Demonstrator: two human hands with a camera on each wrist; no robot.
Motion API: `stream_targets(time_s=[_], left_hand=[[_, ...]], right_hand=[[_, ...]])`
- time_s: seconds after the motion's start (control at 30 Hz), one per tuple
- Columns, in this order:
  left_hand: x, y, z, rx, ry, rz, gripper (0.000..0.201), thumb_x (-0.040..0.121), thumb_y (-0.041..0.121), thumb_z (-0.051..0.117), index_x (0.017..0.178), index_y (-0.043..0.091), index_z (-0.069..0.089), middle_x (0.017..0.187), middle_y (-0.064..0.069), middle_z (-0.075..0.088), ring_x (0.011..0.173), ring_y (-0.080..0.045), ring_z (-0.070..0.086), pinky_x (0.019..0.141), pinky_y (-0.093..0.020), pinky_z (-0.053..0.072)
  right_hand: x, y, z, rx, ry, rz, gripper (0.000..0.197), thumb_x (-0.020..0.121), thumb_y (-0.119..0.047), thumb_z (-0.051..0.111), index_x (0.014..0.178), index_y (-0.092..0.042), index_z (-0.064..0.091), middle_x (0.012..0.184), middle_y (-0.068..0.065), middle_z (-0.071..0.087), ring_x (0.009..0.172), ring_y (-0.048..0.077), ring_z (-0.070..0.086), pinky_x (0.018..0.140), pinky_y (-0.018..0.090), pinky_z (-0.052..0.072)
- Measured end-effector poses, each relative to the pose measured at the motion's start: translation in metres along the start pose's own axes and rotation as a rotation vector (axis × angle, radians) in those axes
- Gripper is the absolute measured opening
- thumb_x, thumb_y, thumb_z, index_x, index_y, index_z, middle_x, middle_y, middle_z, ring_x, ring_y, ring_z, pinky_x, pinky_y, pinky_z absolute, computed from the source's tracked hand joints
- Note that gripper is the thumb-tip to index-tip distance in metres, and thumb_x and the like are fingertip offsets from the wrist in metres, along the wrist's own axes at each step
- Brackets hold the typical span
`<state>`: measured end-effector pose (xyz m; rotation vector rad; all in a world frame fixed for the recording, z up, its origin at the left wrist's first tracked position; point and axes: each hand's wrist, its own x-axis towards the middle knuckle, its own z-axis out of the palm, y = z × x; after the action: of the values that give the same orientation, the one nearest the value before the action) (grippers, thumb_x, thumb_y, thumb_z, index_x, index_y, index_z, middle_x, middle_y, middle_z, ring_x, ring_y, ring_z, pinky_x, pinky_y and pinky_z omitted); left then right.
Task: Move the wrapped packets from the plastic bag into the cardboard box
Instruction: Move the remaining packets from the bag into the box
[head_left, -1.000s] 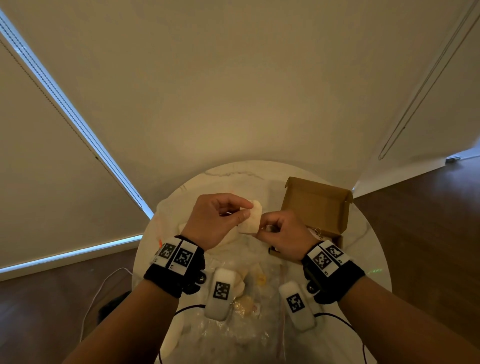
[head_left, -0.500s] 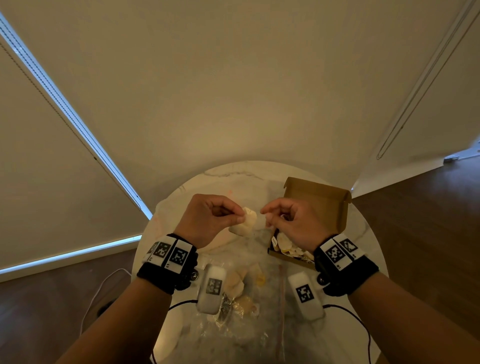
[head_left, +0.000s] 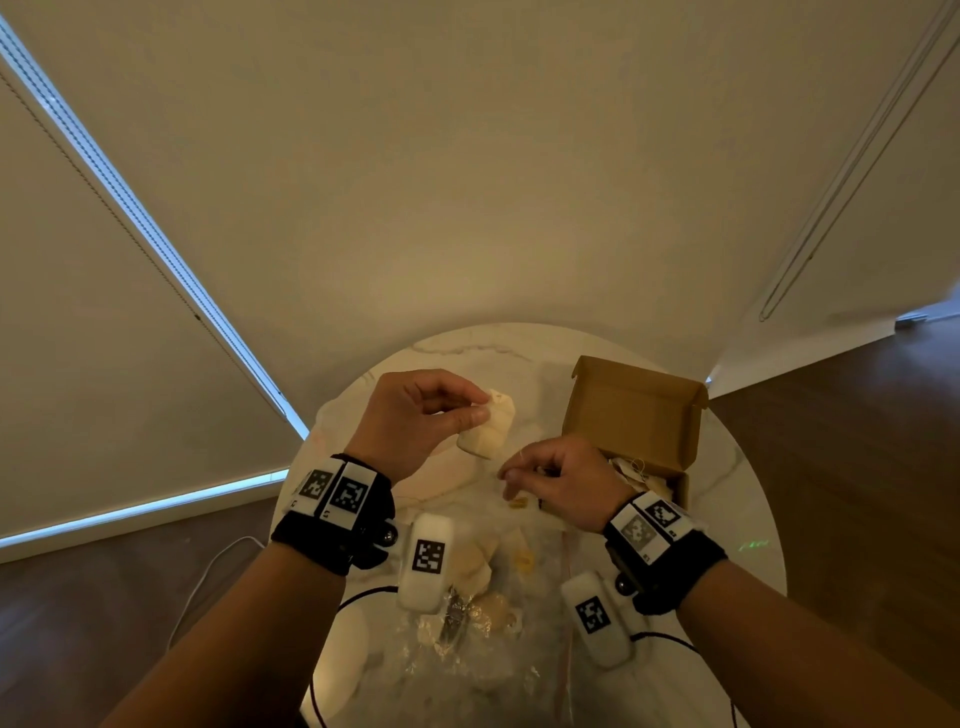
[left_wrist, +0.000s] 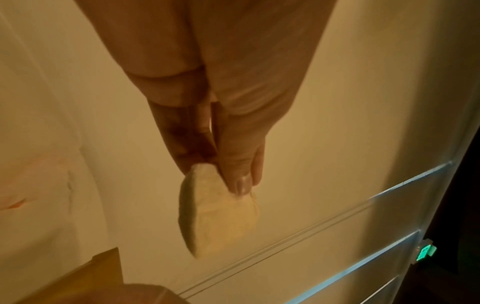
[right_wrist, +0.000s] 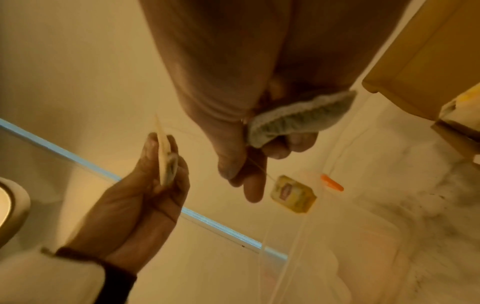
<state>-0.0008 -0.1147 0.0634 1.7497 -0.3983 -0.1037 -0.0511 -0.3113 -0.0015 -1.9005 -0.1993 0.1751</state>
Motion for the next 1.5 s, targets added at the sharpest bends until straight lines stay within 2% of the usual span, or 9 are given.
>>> stream_targets(time_s=[0.17,0.3,0.53,0.67,0.8,1.0,1.23,1.4,1.5], left_hand=[[-0.001,-0.016,-0.007,0.212,-0.050,-0.047,0.018,0.073,0.003,0.081,0.076,0.020,0.077,0.079,0.001,0.076,0.079,-0.021,0.071,0.075,-0.026,0.057],[-0.003,-0.028,-0.002,0.372,-0.078,-0.025,0.016,0.076,0.006,0.080,0.079,0.022,0.077,0.079,0.009,0.073,0.073,-0.009,0.067,0.070,-0.022,0.055],[0.000,-0.030,0.011,0.370,0.071,-0.007,0.019,0.078,0.003,0.077,0.089,0.018,0.076,0.087,0.013,0.068,0.073,0.007,0.062,0.066,-0.007,0.047],[0.008,-0.026,0.017,0.261,0.136,-0.032,0.019,0.078,0.005,0.077,0.089,0.022,0.076,0.096,0.007,0.073,0.074,-0.004,0.068,0.073,-0.017,0.054],[0.014,-0.018,0.022,0.140,0.146,-0.060,0.024,0.078,0.002,0.076,0.086,0.025,0.076,0.097,0.006,0.074,0.079,-0.014,0.072,0.077,-0.032,0.059],[0.020,-0.014,0.023,0.118,0.164,-0.061,0.025,0.078,0.003,0.076,0.084,0.027,0.076,0.095,0.006,0.075,0.080,-0.017,0.072,0.079,-0.039,0.059],[0.019,-0.015,0.024,0.097,0.167,-0.101,0.024,0.078,0.005,0.077,0.085,0.028,0.076,0.090,0.004,0.076,0.079,-0.017,0.072,0.075,-0.033,0.058],[0.019,-0.015,0.021,0.081,0.188,-0.111,0.024,0.078,0.006,0.077,0.085,0.029,0.076,0.085,0.002,0.076,0.079,-0.017,0.073,0.075,-0.032,0.058],[0.019,-0.017,0.021,0.078,0.200,-0.110,0.025,0.078,0.005,0.077,0.084,0.029,0.076,0.084,0.002,0.076,0.079,-0.016,0.073,0.076,-0.035,0.058]], right_hand=[[0.000,-0.001,-0.018,0.076,0.099,0.030,0.016,0.094,-0.014,0.059,0.086,-0.012,0.073,0.066,0.001,0.072,0.053,0.023,0.047,0.053,0.027,0.041],[0.002,-0.013,-0.023,0.126,0.129,0.000,0.020,0.095,-0.019,0.058,0.082,-0.018,0.073,0.063,0.008,0.071,0.056,0.030,0.048,0.057,0.038,0.040],[-0.004,-0.030,-0.016,0.182,0.054,-0.006,0.026,0.099,-0.016,0.050,0.084,-0.011,0.071,0.061,0.016,0.069,0.049,0.015,0.052,0.051,0.020,0.044],[-0.003,-0.020,-0.008,0.159,-0.035,0.059,0.027,0.100,-0.015,0.049,0.085,-0.006,0.070,0.070,0.018,0.071,0.047,0.013,0.048,0.049,0.019,0.043],[-0.001,-0.006,-0.002,0.075,-0.079,0.102,0.028,0.100,-0.017,0.050,0.088,-0.003,0.072,0.077,0.007,0.075,0.049,0.012,0.048,0.049,0.020,0.043],[-0.005,0.002,-0.003,-0.109,-0.037,0.077,0.024,0.097,-0.019,0.055,0.093,-0.008,0.076,0.052,-0.028,0.058,0.041,0.002,0.045,0.049,0.015,0.039],[-0.010,0.001,-0.004,0.012,-0.099,0.114,0.019,0.096,-0.013,0.055,0.096,-0.004,0.073,0.089,0.009,0.074,0.048,-0.002,0.052,0.048,0.015,0.041],[-0.014,0.000,-0.005,0.007,-0.151,0.106,0.028,0.088,0.009,0.050,0.108,0.001,0.069,0.097,0.015,0.073,0.054,-0.006,0.057,0.053,0.009,0.041],[-0.017,-0.002,-0.005,-0.102,-0.155,0.041,0.028,0.090,0.005,0.051,0.108,-0.005,0.069,0.093,0.006,0.076,0.071,0.000,0.065,0.066,0.013,0.049]])
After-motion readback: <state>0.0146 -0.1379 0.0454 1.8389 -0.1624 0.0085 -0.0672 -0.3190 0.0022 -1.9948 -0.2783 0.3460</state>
